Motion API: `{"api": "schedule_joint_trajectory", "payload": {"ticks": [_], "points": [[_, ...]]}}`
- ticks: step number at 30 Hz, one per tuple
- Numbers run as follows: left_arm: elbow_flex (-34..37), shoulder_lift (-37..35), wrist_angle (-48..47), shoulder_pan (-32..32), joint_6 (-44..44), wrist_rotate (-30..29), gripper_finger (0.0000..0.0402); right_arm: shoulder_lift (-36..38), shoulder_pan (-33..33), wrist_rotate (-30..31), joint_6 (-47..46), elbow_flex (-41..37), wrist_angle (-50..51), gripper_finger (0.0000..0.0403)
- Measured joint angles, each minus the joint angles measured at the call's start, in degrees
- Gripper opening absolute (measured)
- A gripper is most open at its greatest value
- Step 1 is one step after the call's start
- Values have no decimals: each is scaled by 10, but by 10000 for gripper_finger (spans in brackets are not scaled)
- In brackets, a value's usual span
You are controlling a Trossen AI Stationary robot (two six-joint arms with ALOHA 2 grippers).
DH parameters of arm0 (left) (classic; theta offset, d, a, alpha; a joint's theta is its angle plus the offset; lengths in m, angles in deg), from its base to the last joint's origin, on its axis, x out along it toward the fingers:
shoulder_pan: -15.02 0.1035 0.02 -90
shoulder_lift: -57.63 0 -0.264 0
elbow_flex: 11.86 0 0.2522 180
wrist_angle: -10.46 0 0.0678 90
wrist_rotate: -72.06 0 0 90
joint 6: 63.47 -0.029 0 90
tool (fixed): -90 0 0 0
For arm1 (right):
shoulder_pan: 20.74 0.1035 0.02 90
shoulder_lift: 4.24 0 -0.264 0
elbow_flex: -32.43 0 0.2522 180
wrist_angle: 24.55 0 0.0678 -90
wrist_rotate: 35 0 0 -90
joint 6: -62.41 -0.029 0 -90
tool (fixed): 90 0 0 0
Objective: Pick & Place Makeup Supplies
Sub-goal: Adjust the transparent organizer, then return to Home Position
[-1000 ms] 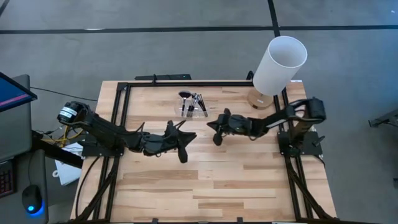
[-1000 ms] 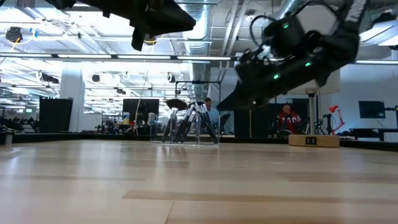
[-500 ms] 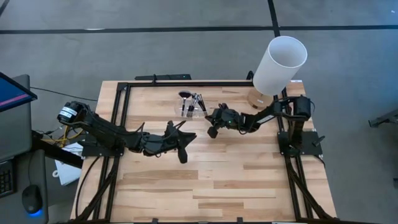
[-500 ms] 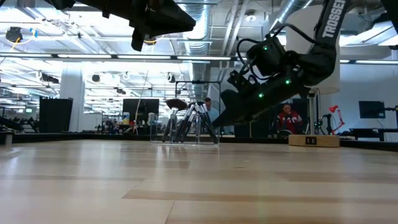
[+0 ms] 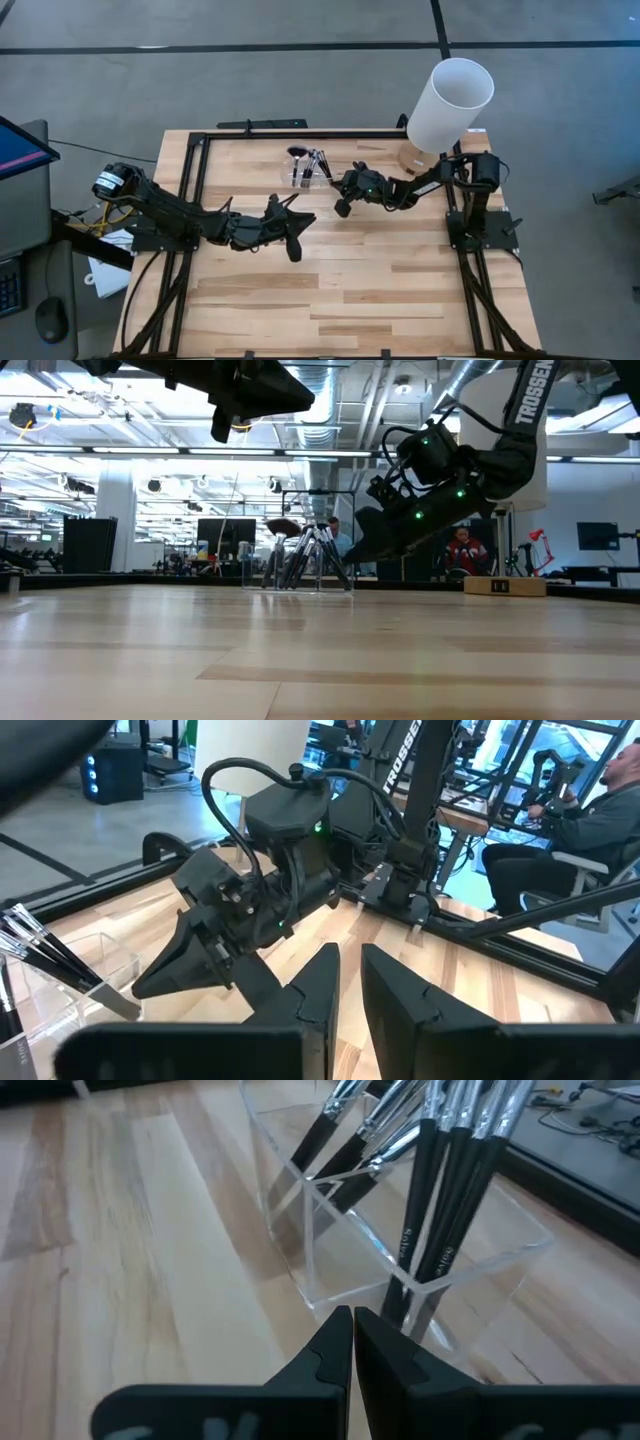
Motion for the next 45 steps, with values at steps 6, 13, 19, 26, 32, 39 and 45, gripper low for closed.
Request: {"api": "schedule_joint_trajectory", "payload": {"ticks": [6, 13, 19, 26, 32, 39, 45], "points": [[0, 0, -5, -1, -2, 0, 43, 0, 18, -4, 0, 0, 4, 8], [0, 0, -12, -4, -4, 6, 43, 56, 65, -5, 0, -4, 80, 8], [0, 1, -8, 32, -26, 90, 43, 145, 97, -5, -8, -27, 100, 8], [1, 10, 35, 74, -91, 219, 43, 216, 121, -4, -5, -43, 104, 8], [1, 10, 96, 119, -103, 340, 43, 272, 137, -4, -10, -60, 137, 8], [0, 10, 113, 165, -105, 401, 43, 337, 175, -5, -10, -64, 207, 8], [0, 10, 124, 183, -103, 422, 43, 379, 191, -5, -5, -64, 212, 8]]}}
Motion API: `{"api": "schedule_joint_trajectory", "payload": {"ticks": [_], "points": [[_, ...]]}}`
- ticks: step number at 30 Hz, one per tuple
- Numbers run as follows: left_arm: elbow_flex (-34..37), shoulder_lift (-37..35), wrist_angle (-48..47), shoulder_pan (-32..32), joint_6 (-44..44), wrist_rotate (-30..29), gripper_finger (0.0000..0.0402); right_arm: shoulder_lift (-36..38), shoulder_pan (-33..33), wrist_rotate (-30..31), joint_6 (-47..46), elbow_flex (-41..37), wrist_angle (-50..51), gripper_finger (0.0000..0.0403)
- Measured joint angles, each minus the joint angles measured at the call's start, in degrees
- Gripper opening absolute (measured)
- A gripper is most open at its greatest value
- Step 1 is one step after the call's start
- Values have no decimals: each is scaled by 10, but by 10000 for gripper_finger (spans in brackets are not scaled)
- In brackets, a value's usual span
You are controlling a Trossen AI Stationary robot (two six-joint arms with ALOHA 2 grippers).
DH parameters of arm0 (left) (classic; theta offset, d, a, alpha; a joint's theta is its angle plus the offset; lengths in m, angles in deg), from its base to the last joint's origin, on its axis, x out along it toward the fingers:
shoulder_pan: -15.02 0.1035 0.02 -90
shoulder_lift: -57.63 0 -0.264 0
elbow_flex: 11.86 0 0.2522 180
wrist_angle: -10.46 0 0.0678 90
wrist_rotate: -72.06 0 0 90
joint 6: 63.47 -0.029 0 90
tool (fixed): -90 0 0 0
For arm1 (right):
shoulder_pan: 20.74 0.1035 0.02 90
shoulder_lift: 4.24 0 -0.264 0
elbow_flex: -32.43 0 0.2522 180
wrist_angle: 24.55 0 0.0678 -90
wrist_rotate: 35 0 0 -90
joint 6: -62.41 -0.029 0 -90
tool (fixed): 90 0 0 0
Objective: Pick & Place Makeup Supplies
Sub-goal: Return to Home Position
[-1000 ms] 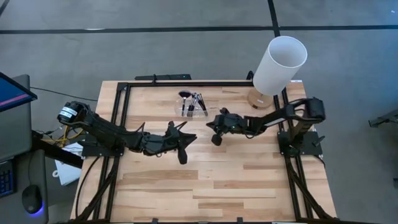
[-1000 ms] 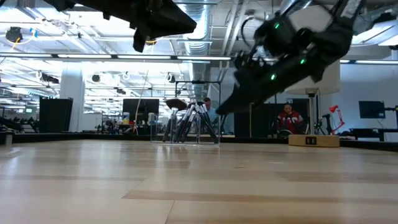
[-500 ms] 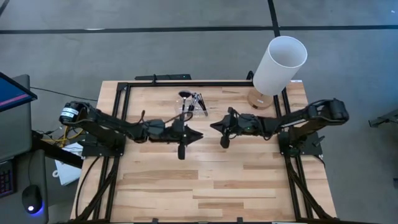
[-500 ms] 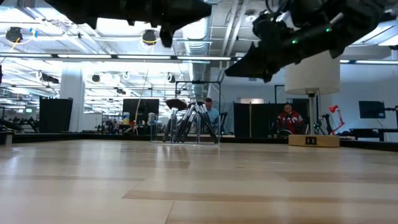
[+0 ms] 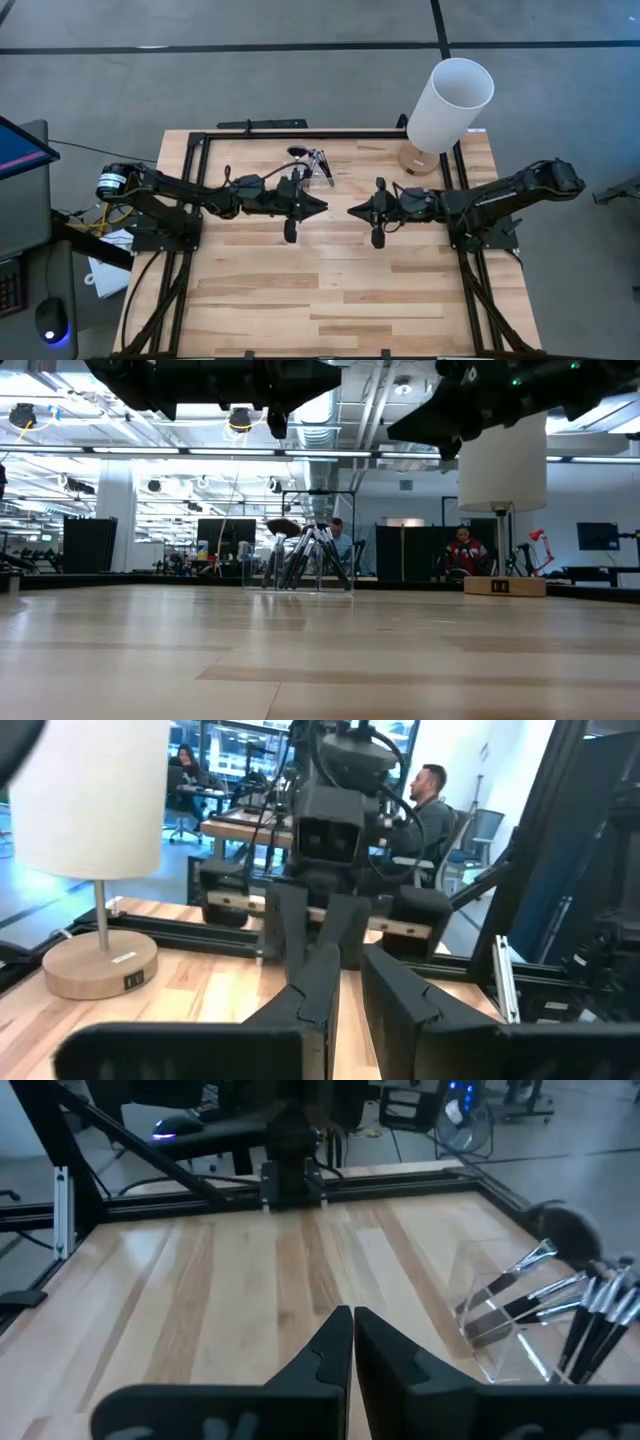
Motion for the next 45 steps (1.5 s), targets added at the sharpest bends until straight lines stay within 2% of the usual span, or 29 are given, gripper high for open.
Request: {"api": "schedule_joint_trajectory", "payload": {"ticks": [10, 16, 21, 25, 32, 36, 40, 45], "points": [[0, -9, -1, 15, -1, 67, 43, 61, 6, 2, 2, 1, 72, 8], [17, -9, -8, 32, 1, 67, 43, 63, 1, 2, 10, 1, 63, 8], [57, -21, -6, 41, 2, 67, 43, 69, -8, 4, 5, 1, 69, 8], [114, -96, 0, 51, 7, 59, 43, 81, -5, 6, 2, 1, 89, 8], [248, -305, 6, 43, 17, 21, 43, 107, 14, 22, -1, 0, 128, 8], [310, -396, 6, 33, 26, 11, 43, 135, 33, 64, -5, -19, 124, 8], [357, -456, 9, 20, 31, 10, 43, 181, 58, 94, -13, -60, 106, 8], [395, -496, 12, 10, 38, 11, 43, 249, 89, 98, -16, -125, 81, 8]]}}
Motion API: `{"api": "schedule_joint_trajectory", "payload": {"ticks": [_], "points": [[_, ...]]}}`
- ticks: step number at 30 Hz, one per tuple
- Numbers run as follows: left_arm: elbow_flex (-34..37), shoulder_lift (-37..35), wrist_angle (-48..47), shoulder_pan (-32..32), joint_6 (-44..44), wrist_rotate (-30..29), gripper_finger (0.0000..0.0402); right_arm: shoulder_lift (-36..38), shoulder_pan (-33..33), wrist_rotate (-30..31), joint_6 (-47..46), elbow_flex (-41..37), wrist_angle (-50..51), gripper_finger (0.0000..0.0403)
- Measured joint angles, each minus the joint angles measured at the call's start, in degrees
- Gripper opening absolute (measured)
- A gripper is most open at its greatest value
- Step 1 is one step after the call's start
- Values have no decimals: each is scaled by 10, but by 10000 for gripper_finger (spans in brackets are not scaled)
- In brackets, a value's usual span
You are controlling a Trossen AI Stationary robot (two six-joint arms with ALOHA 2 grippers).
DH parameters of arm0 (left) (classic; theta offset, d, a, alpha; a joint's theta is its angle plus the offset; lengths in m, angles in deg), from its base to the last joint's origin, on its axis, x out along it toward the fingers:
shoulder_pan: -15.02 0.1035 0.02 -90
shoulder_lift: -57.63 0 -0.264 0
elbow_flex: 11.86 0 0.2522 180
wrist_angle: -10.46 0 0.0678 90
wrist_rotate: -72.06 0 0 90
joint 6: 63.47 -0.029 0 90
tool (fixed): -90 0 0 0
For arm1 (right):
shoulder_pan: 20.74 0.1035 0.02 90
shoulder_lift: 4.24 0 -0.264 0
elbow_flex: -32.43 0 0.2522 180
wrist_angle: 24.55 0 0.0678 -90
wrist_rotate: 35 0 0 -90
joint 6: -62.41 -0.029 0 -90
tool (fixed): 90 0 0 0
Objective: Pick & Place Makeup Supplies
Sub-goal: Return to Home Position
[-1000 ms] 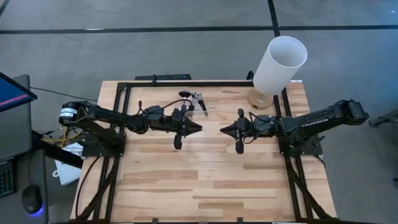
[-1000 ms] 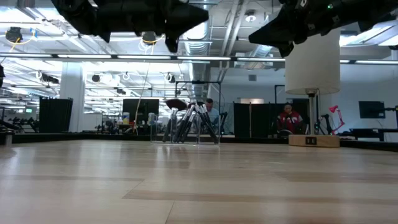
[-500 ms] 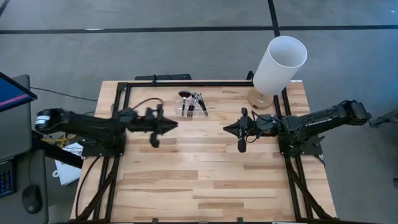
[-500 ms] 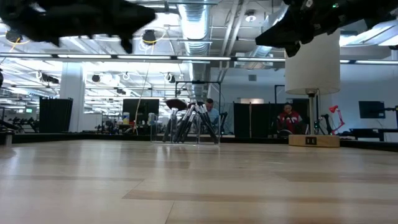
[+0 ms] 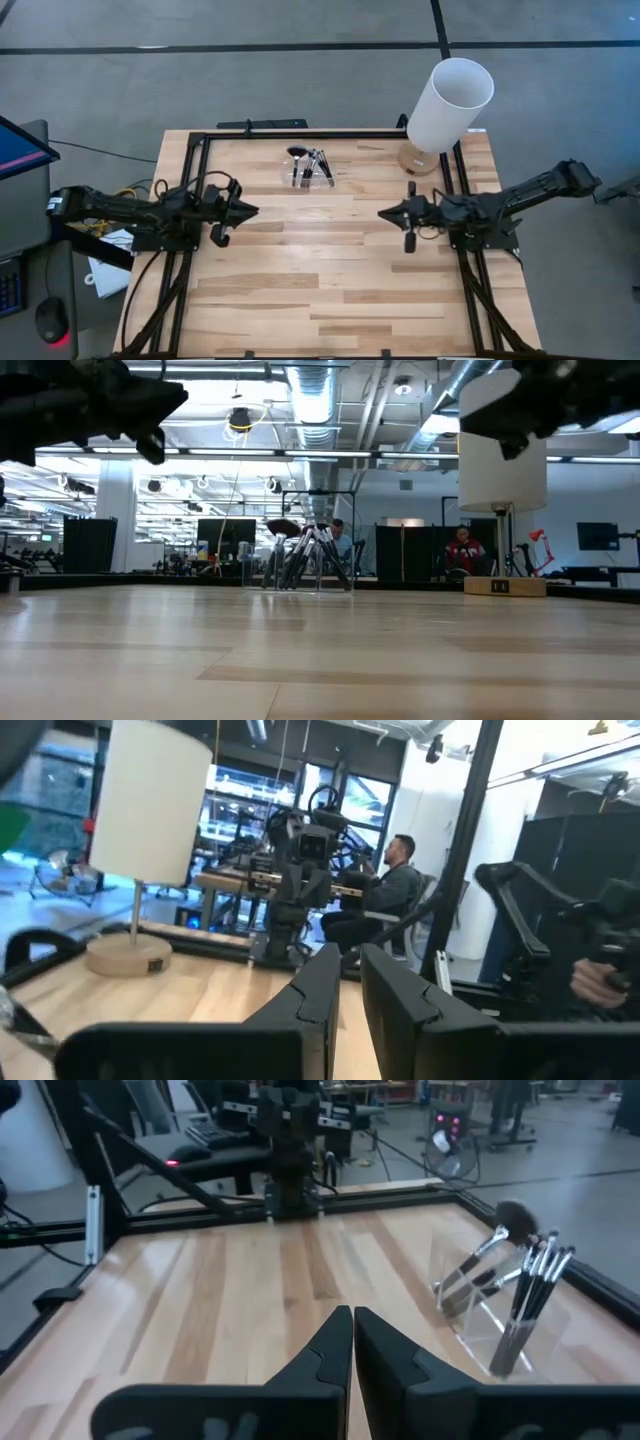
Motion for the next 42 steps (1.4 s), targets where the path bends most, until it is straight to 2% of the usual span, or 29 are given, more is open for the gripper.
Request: {"api": "schedule_joint_trajectory", "payload": {"ticks": [12, 18, 22, 30, 38, 42], "points": [[5, -8, -8, -18, 13, 7, 43, 170, 108, 73, 8, -123, -6, 8], [5, -8, -8, -18, -26, 7, 43, 240, 146, 74, 76, -173, -59, 8], [5, -8, -6, -18, -38, 7, 43, 273, 149, 42, 125, -185, -85, 7], [4, -2, -6, -18, -39, 7, 43, 307, 94, -115, 156, -185, -91, 0], [4, -1, -6, -18, -64, 5, 43, 309, -3, -159, 136, -185, -61, 0], [4, 0, -12, -22, -69, 5, 42, 321, -33, -184, 116, -186, -6, 0]]}}
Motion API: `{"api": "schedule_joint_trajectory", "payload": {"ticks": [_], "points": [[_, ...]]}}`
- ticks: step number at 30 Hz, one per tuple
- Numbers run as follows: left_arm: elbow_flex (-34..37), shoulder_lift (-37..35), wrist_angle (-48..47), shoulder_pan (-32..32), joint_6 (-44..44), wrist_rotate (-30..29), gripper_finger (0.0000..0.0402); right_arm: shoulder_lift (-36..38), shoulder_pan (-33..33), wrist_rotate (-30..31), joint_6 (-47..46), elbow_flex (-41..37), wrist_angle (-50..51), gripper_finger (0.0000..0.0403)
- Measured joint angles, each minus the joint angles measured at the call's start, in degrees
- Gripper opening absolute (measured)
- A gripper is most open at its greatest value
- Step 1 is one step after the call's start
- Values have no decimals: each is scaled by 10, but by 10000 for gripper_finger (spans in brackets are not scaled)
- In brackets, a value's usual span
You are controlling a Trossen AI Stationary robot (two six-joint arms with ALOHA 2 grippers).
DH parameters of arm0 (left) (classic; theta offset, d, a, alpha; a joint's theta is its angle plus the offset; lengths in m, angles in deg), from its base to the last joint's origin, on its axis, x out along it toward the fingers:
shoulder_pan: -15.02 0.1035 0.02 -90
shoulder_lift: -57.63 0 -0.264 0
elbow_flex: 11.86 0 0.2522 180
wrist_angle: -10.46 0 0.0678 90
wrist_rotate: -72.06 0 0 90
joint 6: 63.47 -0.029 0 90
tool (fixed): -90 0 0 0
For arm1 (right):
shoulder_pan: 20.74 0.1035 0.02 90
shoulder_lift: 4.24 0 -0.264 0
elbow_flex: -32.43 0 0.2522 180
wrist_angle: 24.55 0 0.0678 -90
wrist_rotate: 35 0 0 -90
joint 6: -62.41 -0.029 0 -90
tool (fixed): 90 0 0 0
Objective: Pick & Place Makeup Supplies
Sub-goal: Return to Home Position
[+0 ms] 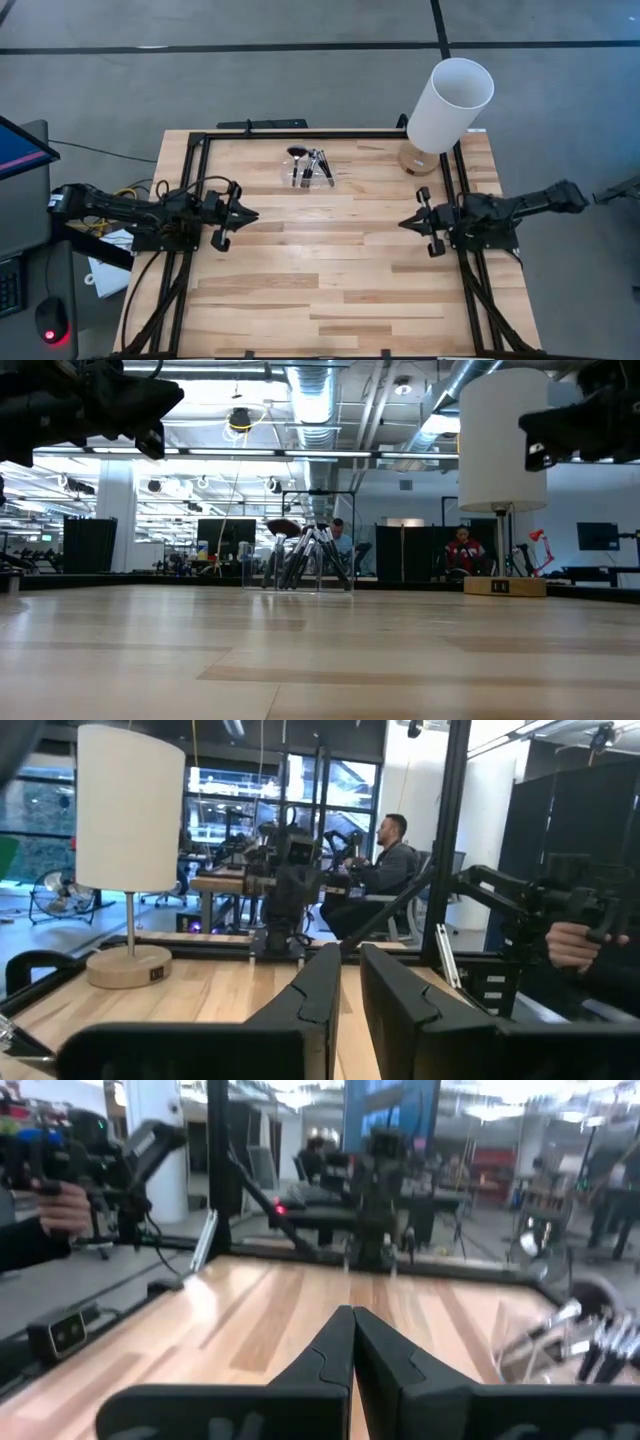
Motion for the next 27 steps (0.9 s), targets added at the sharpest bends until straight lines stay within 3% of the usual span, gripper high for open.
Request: {"api": "schedule_joint_trajectory", "payload": {"ticks": [6, 11, 16, 22, 27], "points": [[0, 0, 0, 0, -21, 0, 10, 40, -7, 15, -2, 0, 40, 0], [0, -27, -24, 0, -21, 0, 6, 100, -7, 29, 11, 0, 64, 0], [0, -113, -132, 2, -14, 0, 6, 122, -6, 40, -3, 4, 140, 0], [0, -224, -238, 1, -1, 0, 5, 122, -5, 46, 0, 4, 136, 0], [0, -275, -301, 1, -2, 3, 5, 122, -6, 46, -4, 4, 139, 0]]}}
